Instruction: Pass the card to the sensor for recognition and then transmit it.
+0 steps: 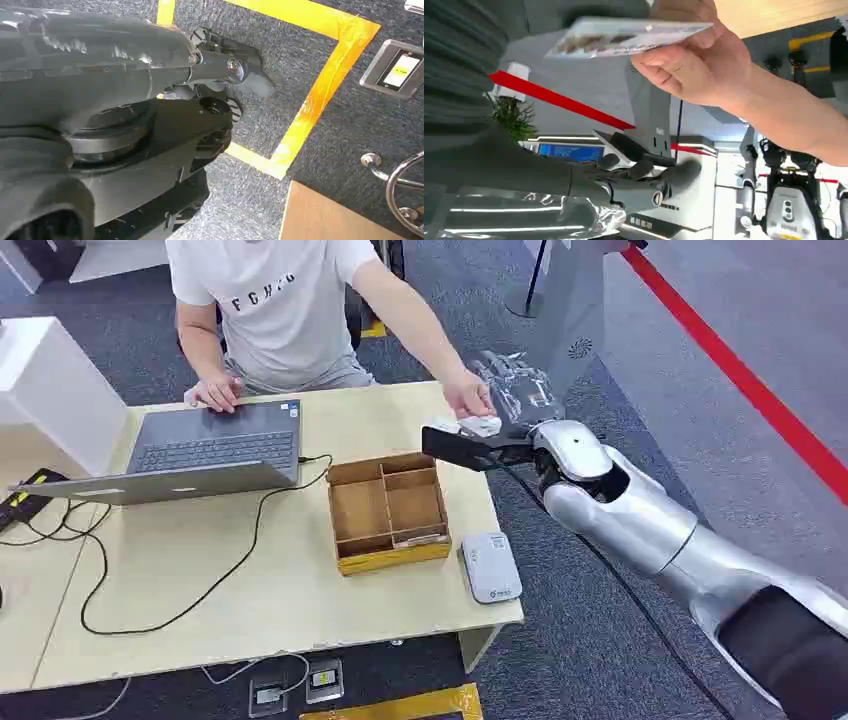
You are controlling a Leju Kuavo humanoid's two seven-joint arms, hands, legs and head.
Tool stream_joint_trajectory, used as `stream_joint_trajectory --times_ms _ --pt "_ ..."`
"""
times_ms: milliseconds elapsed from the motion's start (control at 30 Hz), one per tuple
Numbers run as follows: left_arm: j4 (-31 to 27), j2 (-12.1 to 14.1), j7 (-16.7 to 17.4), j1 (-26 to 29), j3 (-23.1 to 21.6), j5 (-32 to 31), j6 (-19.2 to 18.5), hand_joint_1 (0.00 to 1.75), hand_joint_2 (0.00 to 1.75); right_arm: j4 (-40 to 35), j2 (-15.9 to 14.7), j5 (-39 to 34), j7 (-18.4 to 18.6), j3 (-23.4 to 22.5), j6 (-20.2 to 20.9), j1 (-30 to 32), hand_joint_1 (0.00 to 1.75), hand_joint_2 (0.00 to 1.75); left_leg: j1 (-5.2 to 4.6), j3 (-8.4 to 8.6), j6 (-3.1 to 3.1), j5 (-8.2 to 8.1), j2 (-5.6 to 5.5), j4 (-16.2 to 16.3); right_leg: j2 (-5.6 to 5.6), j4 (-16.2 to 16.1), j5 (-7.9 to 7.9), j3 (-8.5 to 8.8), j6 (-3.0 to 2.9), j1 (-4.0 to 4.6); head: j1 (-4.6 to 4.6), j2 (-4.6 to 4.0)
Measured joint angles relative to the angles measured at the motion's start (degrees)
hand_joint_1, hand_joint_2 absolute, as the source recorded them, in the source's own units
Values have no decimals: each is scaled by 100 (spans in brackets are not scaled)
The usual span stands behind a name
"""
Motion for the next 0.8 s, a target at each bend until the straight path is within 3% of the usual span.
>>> stream_joint_trajectory --times_ms 800 --pt "22 17 15 -1 -37 -33 92 0 0 166 74 -6 -92 -273 -63 327 175 175 0 1 0 0 2 1 2 0 0 -2 0 0 0 0"
